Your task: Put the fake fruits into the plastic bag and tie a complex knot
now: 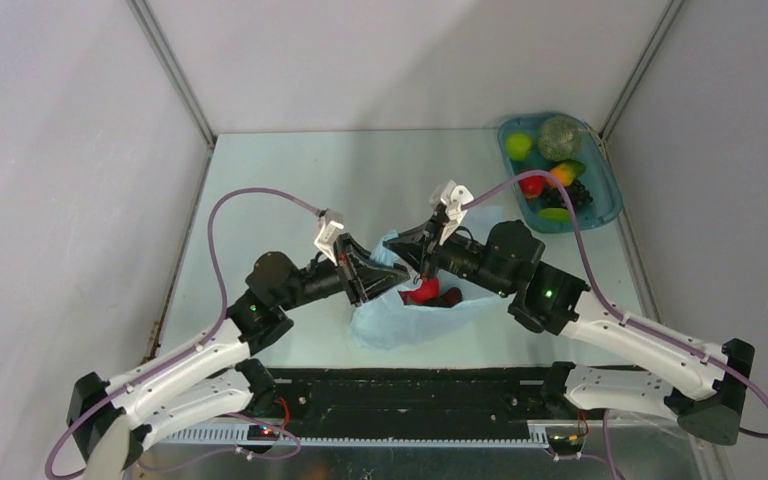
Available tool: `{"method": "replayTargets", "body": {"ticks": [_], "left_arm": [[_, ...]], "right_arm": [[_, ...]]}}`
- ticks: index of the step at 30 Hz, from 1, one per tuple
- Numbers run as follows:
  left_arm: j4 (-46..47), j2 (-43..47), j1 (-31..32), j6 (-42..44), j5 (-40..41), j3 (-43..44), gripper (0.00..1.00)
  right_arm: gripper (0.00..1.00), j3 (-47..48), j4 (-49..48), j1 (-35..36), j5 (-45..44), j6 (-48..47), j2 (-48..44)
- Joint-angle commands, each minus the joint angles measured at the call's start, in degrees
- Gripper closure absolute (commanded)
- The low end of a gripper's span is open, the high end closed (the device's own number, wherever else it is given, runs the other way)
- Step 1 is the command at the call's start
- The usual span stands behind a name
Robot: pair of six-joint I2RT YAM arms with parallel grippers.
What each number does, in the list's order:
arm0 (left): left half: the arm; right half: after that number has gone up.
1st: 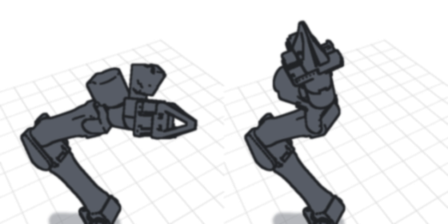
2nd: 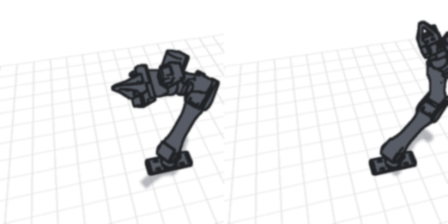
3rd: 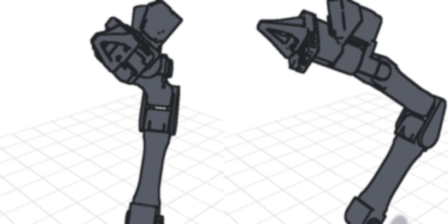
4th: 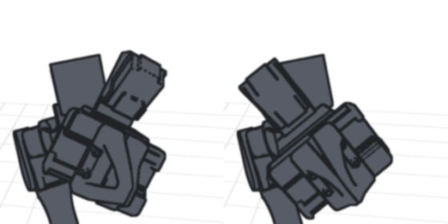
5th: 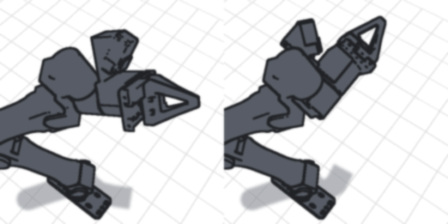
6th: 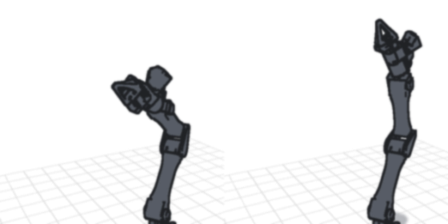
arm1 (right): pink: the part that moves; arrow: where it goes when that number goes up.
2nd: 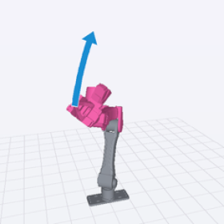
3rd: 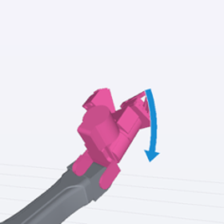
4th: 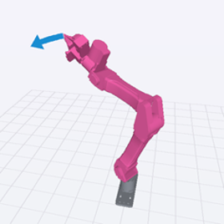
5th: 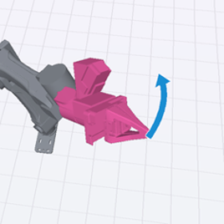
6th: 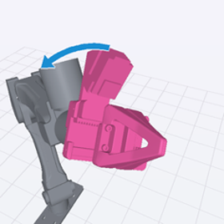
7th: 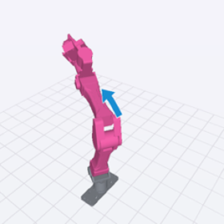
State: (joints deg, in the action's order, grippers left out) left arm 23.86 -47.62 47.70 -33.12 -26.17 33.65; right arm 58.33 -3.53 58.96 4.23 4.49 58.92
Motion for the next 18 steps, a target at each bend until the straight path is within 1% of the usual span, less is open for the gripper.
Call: {"method": "replayTargets", "body": {"ticks": [1, 2, 3, 4, 5, 6, 7, 8, 9, 10, 11, 12, 14, 16, 18], "left_arm": [[1.7, 1.3, 0.5, -2.2, 4.8, -0.6, 0.84], [-1.0, 1.4, 0.5, -1.7, 5.2, 0.2, 0.95], [-2.9, 1.7, 0.4, -1.1, 6.4, 0.8, 0.97], [-6.9, 1.8, 0.4, 0.7, 6.7, 2.3, 0.99], [-9.0, 2.0, 0.2, 1.6, 7.4, 3.3, 1.00], [-13.3, 2.1, -0.1, 3.2, 7.8, 5.2, 1.00], [-15.2, 2.0, -1.1, 3.8, 7.8, 6.1, 1.00], [-18.5, 2.0, -1.8, 4.9, 7.1, 7.6, 1.00], [-21.0, 1.8, -3.6, 5.5, 6.4, 8.3, 1.00], [-22.6, 1.4, -4.7, 5.6, 4.9, 9.5, 1.00], [-24.3, 1.1, -7.2, 5.6, 3.9, 10.1, 1.00], [-25.5, 0.3, -8.3, 5.7, 1.7, 11.4, 1.00], [-29.3, -1.0, -11.0, 7.0, -0.5, 13.7, 1.00], [-32.7, -2.3, -13.2, 9.0, -2.0, 16.0, 1.00], [-34.8, -3.5, -14.6, 11.1, -3.9, 17.7, 1.00]], "right_arm": [[1.00, 2.5, -3.3, 0.2, -10.2, -1.0, 0.3], [1.00, 2.8, -2.9, 0.1, -10.5, -1.2, 0.4], [1.00, 3.2, -1.3, 0.0, -10.4, -1.7, 0.5], [1.00, 4.4, -0.1, 0.0, -10.1, -1.9, 0.5], [0.92, 5.7, 2.2, -0.2, -9.8, -2.5, 0.5], [0.87, 6.4, 3.9, -0.4, -9.3, -2.8, 0.2], [0.73, 7.9, 7.0, -0.9, -9.0, -3.3, 0.0], [0.55, 8.5, 9.9, -1.2, -9.0, -3.5, -0.5], [0.46, 9.9, 11.2, -2.2, -8.9, -3.6, -1.0], [0.31, 10.5, 14.2, -2.8, -8.6, -3.3, -1.3], [0.25, 12.0, 15.7, -4.3, -8.5, -3.1, -1.8], [0.18, 12.8, 19.3, -6.1, -7.8, -2.9, -2.0], [0.11, 15.4, 24.6, -8.2, -7.4, -2.6, -2.6], [0.06, 18.0, 29.2, -10.2, -7.2, -2.3, -3.4], [0.05, 20.0, 34.4, -11.8, -7.0, -1.9, -4.6]]}}
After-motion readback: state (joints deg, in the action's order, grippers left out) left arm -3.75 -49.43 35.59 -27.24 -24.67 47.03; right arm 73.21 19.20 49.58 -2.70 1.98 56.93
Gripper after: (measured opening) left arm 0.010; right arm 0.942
